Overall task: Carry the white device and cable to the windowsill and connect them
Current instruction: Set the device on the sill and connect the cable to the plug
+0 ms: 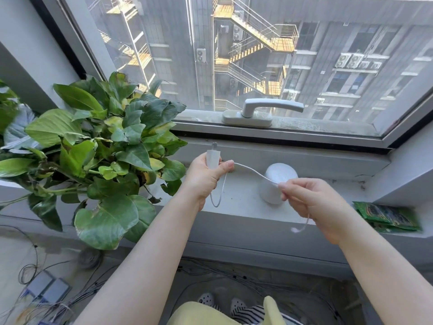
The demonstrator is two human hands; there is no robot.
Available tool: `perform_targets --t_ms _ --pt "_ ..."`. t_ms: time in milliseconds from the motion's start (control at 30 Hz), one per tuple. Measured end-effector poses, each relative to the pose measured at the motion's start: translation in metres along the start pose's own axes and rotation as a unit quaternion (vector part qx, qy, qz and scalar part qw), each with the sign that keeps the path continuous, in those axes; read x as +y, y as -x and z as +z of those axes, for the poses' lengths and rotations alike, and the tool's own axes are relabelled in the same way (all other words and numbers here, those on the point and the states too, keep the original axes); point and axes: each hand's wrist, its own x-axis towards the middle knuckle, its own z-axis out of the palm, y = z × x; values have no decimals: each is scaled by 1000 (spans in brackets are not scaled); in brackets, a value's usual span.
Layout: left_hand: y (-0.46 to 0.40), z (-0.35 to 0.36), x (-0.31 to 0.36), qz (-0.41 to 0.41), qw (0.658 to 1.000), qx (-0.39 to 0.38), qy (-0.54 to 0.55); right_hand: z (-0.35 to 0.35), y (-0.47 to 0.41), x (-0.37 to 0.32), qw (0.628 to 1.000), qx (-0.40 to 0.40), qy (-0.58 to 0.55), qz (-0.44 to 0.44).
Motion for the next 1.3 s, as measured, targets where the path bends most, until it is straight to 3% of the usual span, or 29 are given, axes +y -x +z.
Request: perform_targets --t_ms 133,233,333,533,667,800,1000,1300 --pt "-6 -5 -2 -11 1000 26 -7 -15 2 -5 991 27 -119 -47" --pt "-7 -5 -4 -27 999 36 -4 -24 -3 -5 964 69 -244 -79" --pt "-7 1 -6 -36 999 34 -2 -21 -8 -5 955 74 -268 -100" --pt "-1 15 1 -56 998 6 11 18 -16 -7 977 -17 -193 -87" --pt "3 13 7 -105 981 5 161 33 -15 -10 978 -58 -172 -100" --pt "8 5 9 -97 980 -11 171 41 -12 -12 988 -84 -91 -91" --pt "9 7 9 -70 972 16 222 54 -14 1 984 -19 155 -85" --pt "12 24 9 -69 981 20 178 77 -9 7 964 24 221 -148"
